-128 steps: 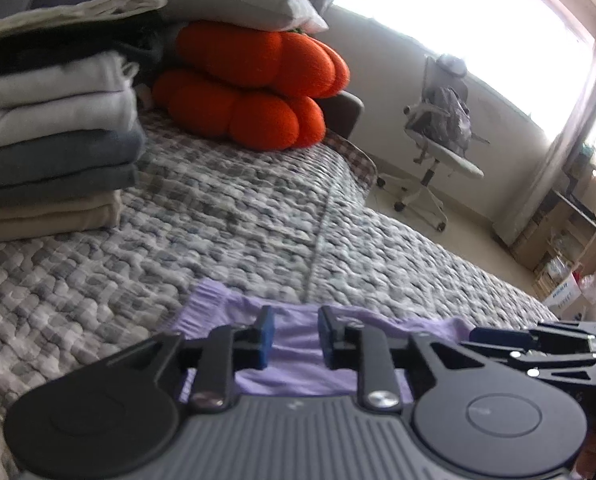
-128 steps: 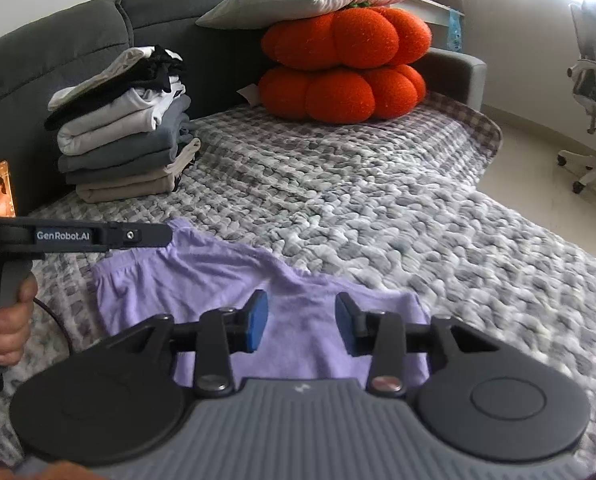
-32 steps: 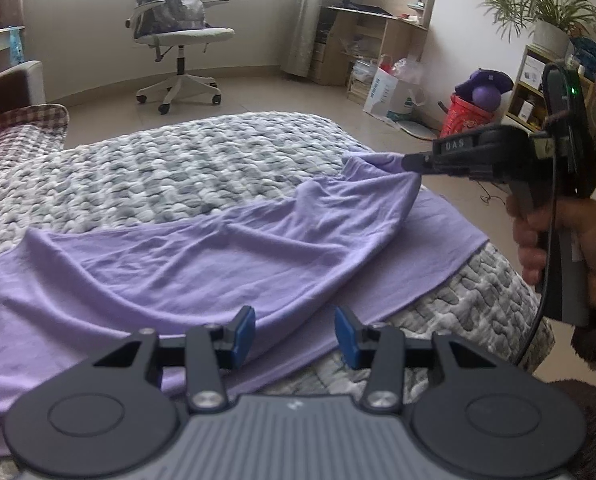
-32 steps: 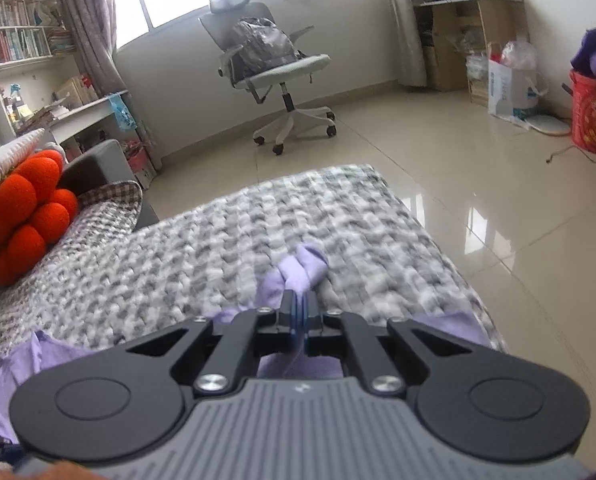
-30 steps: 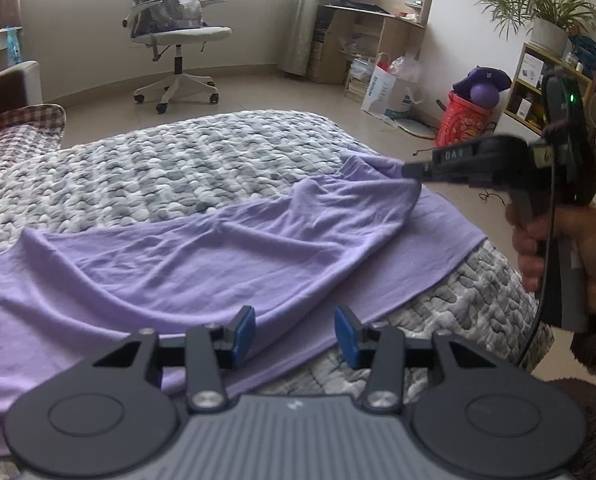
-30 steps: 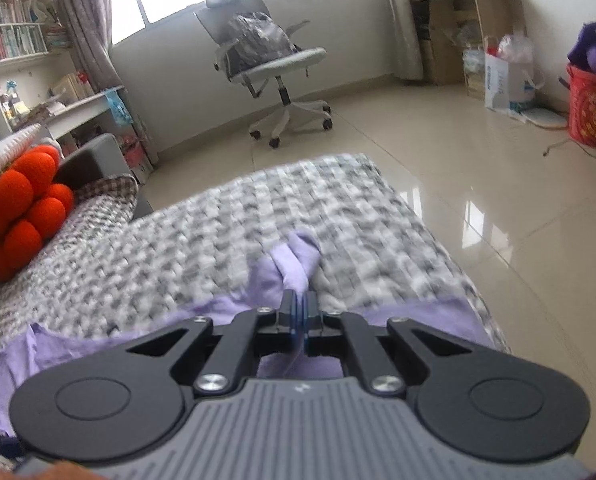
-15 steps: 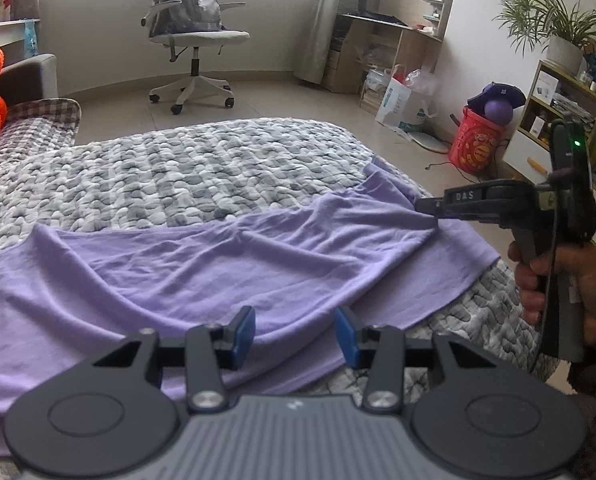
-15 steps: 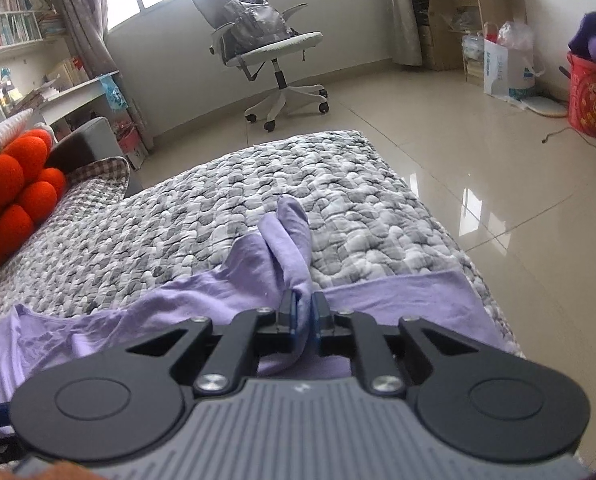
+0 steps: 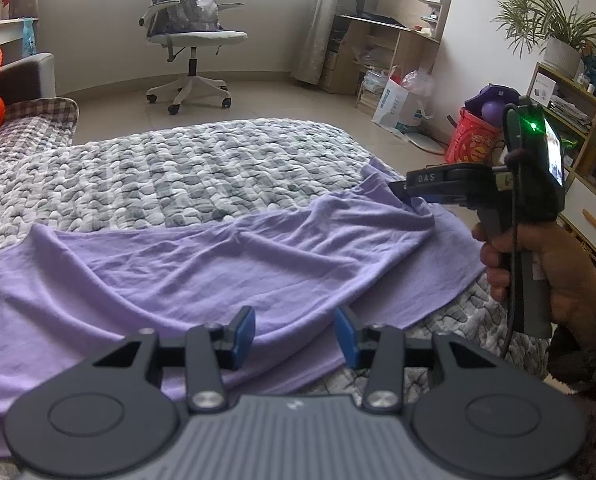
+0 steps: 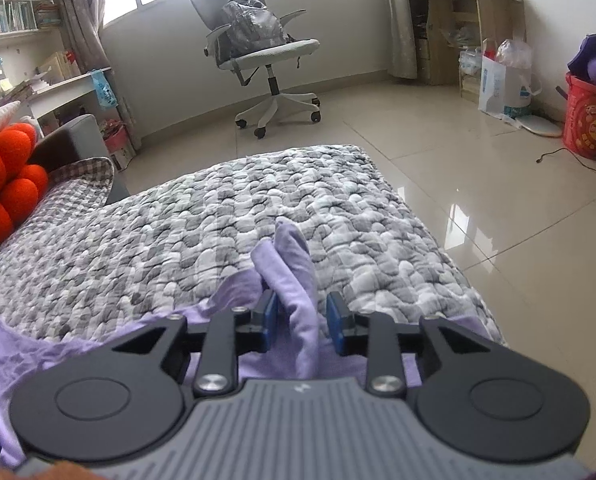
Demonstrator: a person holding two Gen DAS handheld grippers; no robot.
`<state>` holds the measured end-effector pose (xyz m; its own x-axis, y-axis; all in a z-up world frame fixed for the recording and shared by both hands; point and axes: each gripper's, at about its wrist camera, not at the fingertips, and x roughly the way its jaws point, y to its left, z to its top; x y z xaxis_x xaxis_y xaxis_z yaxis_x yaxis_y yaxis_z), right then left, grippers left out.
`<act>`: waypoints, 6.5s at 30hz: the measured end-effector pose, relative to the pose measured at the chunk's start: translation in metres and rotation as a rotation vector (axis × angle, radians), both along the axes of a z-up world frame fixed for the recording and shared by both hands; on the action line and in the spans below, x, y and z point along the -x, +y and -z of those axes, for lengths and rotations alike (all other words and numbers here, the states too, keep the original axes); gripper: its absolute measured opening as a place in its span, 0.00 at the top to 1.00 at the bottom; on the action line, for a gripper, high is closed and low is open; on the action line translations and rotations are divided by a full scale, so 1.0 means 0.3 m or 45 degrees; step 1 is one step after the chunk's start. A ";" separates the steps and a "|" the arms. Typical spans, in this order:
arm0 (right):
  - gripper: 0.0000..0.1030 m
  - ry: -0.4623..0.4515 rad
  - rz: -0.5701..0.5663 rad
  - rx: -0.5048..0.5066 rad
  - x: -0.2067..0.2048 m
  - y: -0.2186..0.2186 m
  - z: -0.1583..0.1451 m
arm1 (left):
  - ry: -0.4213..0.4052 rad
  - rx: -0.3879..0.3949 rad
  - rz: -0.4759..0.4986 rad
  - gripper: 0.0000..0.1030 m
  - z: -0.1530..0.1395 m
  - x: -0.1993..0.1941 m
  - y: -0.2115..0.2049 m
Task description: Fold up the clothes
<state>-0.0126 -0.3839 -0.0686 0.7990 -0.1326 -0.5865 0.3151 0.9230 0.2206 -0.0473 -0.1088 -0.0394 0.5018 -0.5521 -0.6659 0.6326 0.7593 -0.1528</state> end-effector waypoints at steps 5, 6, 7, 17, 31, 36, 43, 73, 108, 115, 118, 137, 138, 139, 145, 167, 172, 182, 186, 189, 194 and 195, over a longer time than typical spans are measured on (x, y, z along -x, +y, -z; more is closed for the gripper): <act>0.75 -0.029 0.028 -0.029 -0.003 -0.028 0.003 | 0.006 0.000 -0.024 0.55 -0.006 -0.025 -0.003; 0.81 -0.038 0.033 -0.042 0.000 -0.034 0.004 | 0.011 0.005 -0.031 0.55 -0.008 -0.033 -0.002; 0.83 -0.049 0.038 -0.062 0.005 -0.042 0.006 | 0.023 0.016 -0.039 0.55 -0.012 -0.045 -0.001; 0.90 -0.183 0.055 -0.467 0.070 -0.175 0.025 | 0.064 0.034 0.007 0.55 -0.035 -0.160 -0.140; 0.90 -0.310 0.153 -0.778 0.214 -0.332 0.049 | 0.035 -0.079 0.218 0.53 0.010 -0.343 -0.524; 0.90 -0.294 0.187 -0.727 0.218 -0.344 0.034 | 0.042 -0.123 0.280 0.53 0.030 -0.407 -0.645; 0.82 -0.292 0.179 -0.704 0.228 -0.358 0.040 | 0.041 -0.163 0.391 0.64 0.051 -0.427 -0.763; 0.60 -0.139 0.004 -0.470 0.019 -0.288 0.008 | -0.097 -0.161 0.158 0.99 0.033 -0.512 -0.614; 0.99 -0.524 0.082 -0.249 0.391 -0.242 -0.343 | -0.463 0.034 0.480 0.99 -0.332 -0.203 -0.741; 0.99 -0.506 0.156 -0.240 0.453 -0.275 -0.307 | -0.464 -0.029 0.599 0.99 -0.300 -0.117 -0.813; 0.99 -0.467 0.196 -0.276 0.471 -0.301 -0.252 | -0.456 -0.082 0.643 0.99 -0.243 -0.089 -0.857; 0.99 -0.192 0.356 -0.457 0.480 -0.376 0.063 | -0.282 -0.264 0.711 0.99 0.067 -0.079 -0.994; 0.99 -0.181 0.356 -0.464 0.478 -0.376 0.073 | -0.275 -0.266 0.708 0.99 0.076 -0.080 -0.995; 0.99 -0.169 0.356 -0.466 0.473 -0.375 0.081 | -0.268 -0.266 0.704 0.99 0.084 -0.082 -0.994; 0.91 -0.117 0.365 -0.466 0.467 -0.371 0.103 | -0.230 -0.234 0.669 0.98 0.104 -0.083 -0.991; 0.86 -0.115 0.112 -0.326 0.353 -0.238 -0.011 | -0.194 -0.115 0.405 0.75 -0.038 -0.164 -0.708; 0.60 -0.105 0.048 -0.296 0.306 -0.173 -0.035 | -0.193 -0.121 0.344 0.73 -0.048 -0.196 -0.627; 0.60 -0.082 -0.124 -0.237 0.187 -0.041 -0.068 | -0.195 -0.165 0.212 0.72 -0.050 -0.271 -0.445; 0.60 -0.071 -0.191 -0.226 0.146 0.010 -0.072 | -0.185 -0.168 0.148 0.72 -0.047 -0.307 -0.380; 0.60 -0.062 -0.235 -0.221 0.115 0.040 -0.075 | -0.176 -0.168 0.113 0.72 -0.042 -0.327 -0.337; 0.60 -0.042 -0.303 -0.197 0.067 0.095 -0.084 | -0.170 -0.171 0.064 0.71 -0.034 -0.360 -0.257; 0.60 -0.036 -0.320 -0.190 0.055 0.106 -0.086 | -0.170 -0.171 0.052 0.71 -0.033 -0.368 -0.238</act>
<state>-0.0290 -0.3519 -0.0428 0.8124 0.1575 -0.5614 0.0724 0.9281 0.3652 0.0632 -0.1801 -0.0295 0.5694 -0.4844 -0.6642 0.6712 0.7404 0.0355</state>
